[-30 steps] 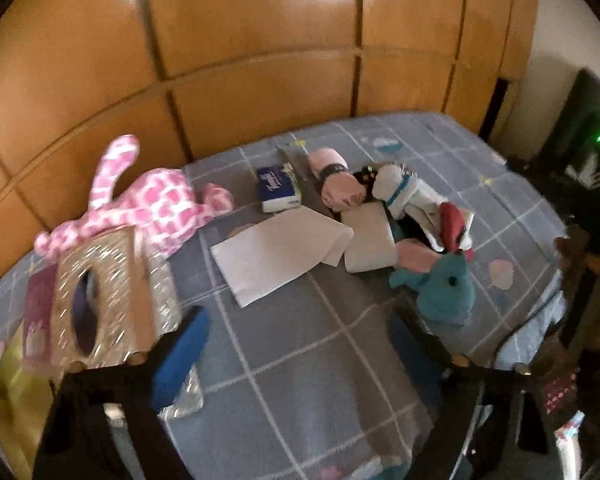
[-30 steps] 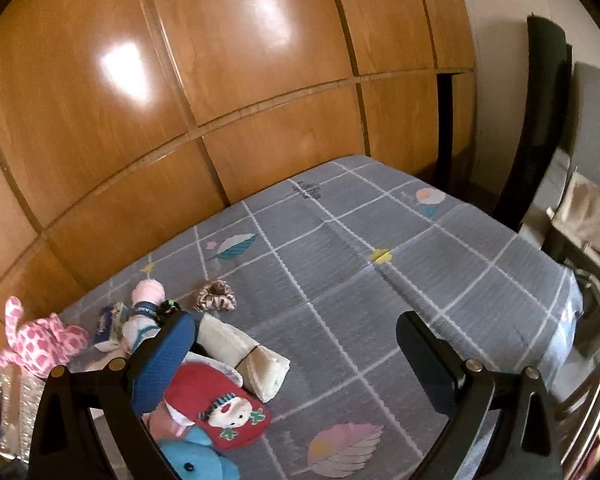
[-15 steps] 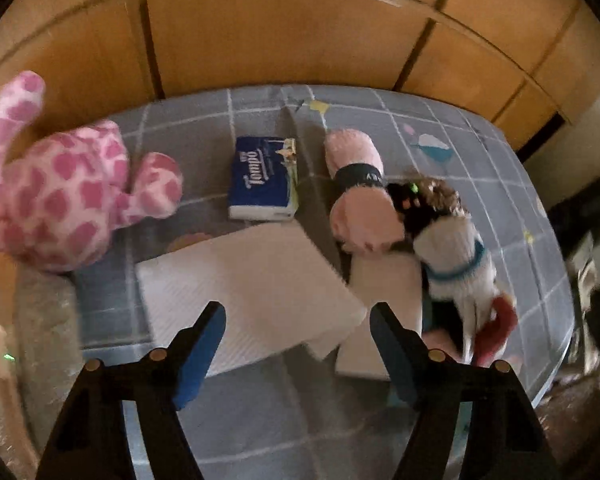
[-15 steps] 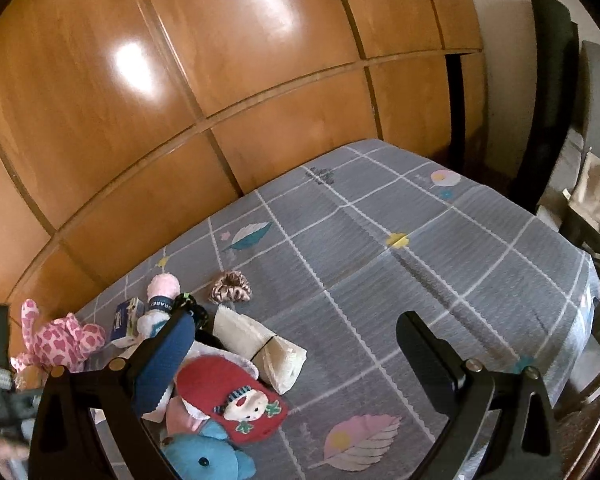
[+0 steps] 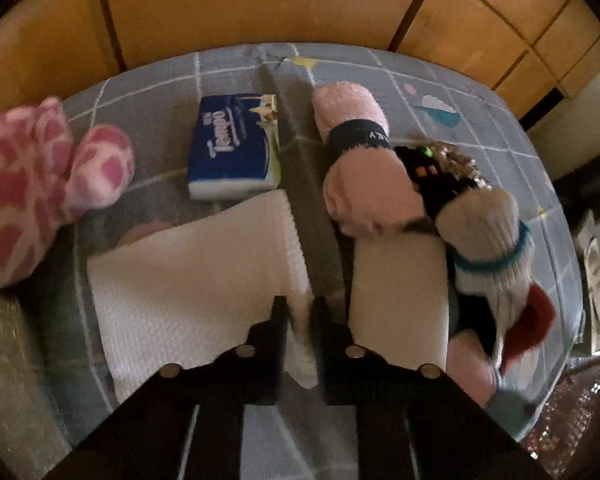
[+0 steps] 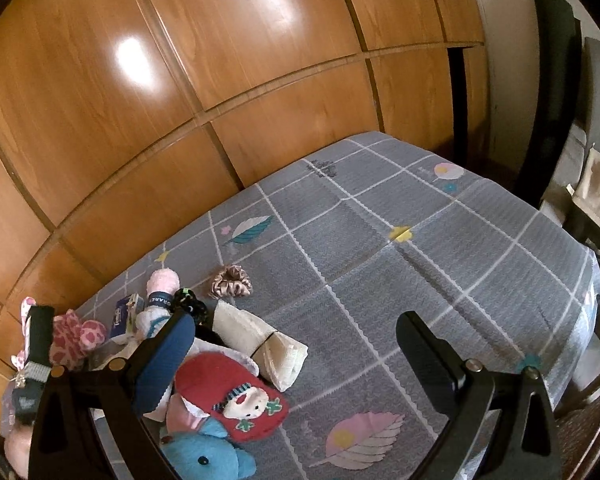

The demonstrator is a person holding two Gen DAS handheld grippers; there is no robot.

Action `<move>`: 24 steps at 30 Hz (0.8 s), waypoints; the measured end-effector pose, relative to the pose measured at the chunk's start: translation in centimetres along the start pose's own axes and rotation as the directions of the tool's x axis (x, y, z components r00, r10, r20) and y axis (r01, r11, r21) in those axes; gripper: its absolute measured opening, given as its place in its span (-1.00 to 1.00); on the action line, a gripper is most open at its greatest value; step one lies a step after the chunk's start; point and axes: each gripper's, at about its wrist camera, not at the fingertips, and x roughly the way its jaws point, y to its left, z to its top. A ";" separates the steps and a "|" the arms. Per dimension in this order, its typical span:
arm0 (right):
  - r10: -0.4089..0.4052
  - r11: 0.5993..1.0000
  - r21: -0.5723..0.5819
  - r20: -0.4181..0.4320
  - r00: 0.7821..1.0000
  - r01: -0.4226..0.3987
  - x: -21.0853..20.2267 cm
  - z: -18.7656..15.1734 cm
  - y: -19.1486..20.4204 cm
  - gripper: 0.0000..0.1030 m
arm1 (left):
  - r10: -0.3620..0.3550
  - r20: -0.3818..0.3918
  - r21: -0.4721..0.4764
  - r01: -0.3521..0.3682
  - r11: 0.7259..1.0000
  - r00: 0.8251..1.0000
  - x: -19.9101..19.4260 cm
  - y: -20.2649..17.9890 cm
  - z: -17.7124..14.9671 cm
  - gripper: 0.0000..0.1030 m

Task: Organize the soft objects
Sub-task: 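Move the left gripper to the white waffle cloth and grasp its edge, then lift the white cloth with the left gripper while the right gripper grasps the blue plush toy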

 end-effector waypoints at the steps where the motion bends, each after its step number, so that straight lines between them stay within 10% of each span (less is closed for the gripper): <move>1: -0.004 1.000 0.000 0.002 1.000 0.004 0.0 0.0 0.0 0.99 | -0.015 0.009 -0.006 0.015 1.000 1.000 -0.4 0.3 -0.6 -0.82; 14: 0.066 0.997 0.036 -0.051 0.997 -0.064 0.6 0.0 -0.5 0.93 | -0.108 0.094 0.122 0.096 0.988 0.990 -4.3 -0.5 -9.1 -0.88; 24: 0.281 0.945 -0.076 -0.311 0.908 -0.318 3.1 -2.5 4.1 0.64 | -0.048 0.080 0.124 0.037 0.992 0.996 -2.2 -1.7 -10.1 -0.69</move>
